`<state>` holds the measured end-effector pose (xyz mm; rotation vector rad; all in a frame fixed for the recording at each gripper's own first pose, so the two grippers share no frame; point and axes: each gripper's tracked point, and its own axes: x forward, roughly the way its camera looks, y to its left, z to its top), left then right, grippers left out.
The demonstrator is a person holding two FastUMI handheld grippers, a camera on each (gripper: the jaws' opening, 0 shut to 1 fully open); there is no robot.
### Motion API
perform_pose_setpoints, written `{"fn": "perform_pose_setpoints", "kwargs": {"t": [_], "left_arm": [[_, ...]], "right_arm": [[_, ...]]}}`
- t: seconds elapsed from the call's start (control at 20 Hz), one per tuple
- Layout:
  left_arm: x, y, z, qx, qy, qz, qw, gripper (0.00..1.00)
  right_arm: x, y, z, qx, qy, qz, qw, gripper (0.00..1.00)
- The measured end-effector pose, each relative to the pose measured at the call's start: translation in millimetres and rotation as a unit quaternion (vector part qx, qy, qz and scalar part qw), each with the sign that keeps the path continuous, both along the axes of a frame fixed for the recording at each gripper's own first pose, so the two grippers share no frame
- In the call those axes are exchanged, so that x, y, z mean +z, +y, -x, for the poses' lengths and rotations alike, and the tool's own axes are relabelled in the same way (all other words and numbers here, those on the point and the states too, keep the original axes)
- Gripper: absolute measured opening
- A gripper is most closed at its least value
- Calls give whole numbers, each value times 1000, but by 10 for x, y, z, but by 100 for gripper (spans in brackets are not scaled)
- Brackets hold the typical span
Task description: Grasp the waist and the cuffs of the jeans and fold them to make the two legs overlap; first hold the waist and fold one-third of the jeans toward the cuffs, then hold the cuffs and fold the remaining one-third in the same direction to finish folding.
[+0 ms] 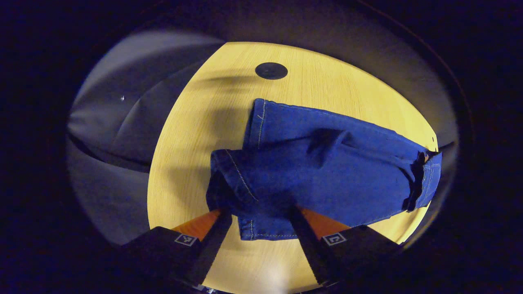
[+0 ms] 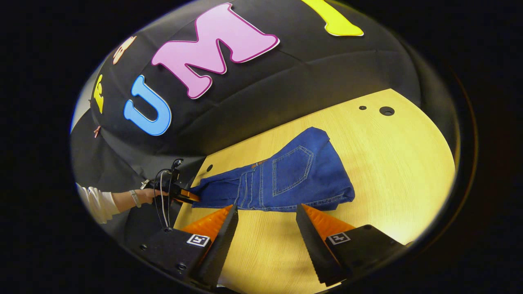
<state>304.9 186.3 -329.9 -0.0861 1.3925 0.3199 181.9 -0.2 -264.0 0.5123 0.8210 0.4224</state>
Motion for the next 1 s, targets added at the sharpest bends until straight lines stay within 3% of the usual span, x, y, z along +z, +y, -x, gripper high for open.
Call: {"fn": "perform_pose_setpoints", "kwargs": {"t": [0.2, 0.25, 0.3, 0.4, 0.45, 0.65, 0.75, 1.0], "left_arm": [[-12, -54, 12, -9, 13, 4, 1000, 94], [-20, -118, -28, -14, 7, 7, 1000, 88], [-23, -222, -122, -23, -10, 20, 999, 77], [-22, -304, -208, 3, -29, 5, 1000, 15], [-14, -294, -176, 13, -30, 7, 999, 6], [183, -546, -198, 35, -77, 91, 992, 6], [455, -718, -230, 7, -104, 103, 989, 10], [1344, -1511, -581, -75, -179, 140, 971, 6]], "right_arm": [[-62, 7, 43, 8, 10, 2, 1000, 88], [-69, 11, 55, 11, 11, 2, 1000, 88], [-62, 21, 65, 13, 10, 1, 1000, 88], [-43, 36, 92, 17, 10, 0, 1000, 88], [-15, 41, 103, 20, 8, -2, 1000, 88], [72, -47, 79, 15, -3, -2, 1000, 88], [112, -90, 62, 9, -6, -6, 1000, 88], [276, -102, 31, -1, -15, -27, 1000, 88]]}}
